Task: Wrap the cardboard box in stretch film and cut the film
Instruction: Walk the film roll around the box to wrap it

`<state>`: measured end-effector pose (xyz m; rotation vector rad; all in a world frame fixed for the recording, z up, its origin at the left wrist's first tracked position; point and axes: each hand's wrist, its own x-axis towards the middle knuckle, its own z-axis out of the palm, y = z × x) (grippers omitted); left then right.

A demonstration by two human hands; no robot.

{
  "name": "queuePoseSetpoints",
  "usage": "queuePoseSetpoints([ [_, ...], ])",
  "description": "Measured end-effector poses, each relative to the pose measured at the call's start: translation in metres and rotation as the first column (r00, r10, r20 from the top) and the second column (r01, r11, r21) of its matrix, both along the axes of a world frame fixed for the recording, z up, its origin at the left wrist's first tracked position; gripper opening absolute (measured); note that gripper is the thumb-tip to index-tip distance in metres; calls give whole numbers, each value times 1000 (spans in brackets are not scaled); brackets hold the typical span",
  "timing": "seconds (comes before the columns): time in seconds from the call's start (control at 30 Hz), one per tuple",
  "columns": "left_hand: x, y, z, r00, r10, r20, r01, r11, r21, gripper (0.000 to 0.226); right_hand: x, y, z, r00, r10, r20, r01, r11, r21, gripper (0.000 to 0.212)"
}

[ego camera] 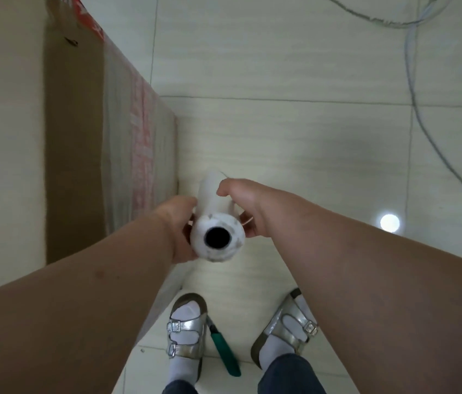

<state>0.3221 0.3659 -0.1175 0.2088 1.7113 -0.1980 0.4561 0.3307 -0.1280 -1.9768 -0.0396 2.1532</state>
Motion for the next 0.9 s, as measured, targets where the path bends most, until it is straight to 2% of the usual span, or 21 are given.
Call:
queuePoseSetpoints([
  [0.1, 15, -6, 4, 988, -144, -48, 149, 983, 108, 25, 2, -3, -4, 993, 119, 22, -119, 993, 12, 58],
  [0.2, 36, 4, 9, 951, -297, -86, 309, 927, 213, 18, 13, -8, -9, 998, 64, 2, -64, 998, -19, 71],
  [0.3, 40, 18, 5, 946, -308, -102, 324, 904, 279, 12, 25, -6, -10, 999, 34, -18, -35, 999, -25, 68],
  [0.43, 32, 21, -12, 943, -304, -133, 330, 905, 270, 9, 34, 7, -9, 989, -129, -77, 127, 991, -33, 47],
  [0.5, 29, 18, -20, 921, -372, -119, 390, 889, 240, 24, 35, 10, -5, 989, -104, -101, 99, 994, -54, 36],
  [0.67, 42, 35, -22, 913, -407, -17, 401, 891, 212, 51, 45, 33, -3, 992, 31, -125, -37, 998, -50, 50],
  [0.77, 53, 52, -20, 942, -329, 71, 300, 916, 265, 38, 48, 42, -8, 992, -51, -113, 48, 998, -29, 52],
  [0.83, 48, 94, -10, 957, -280, 73, 253, 933, 257, 36, 40, 77, -6, 989, -89, -117, 83, 995, -53, 58],
  [0.9, 49, 107, -5, 968, -245, 45, 221, 929, 298, 30, 41, 82, -4, 991, -99, -90, 96, 995, -37, 49],
])
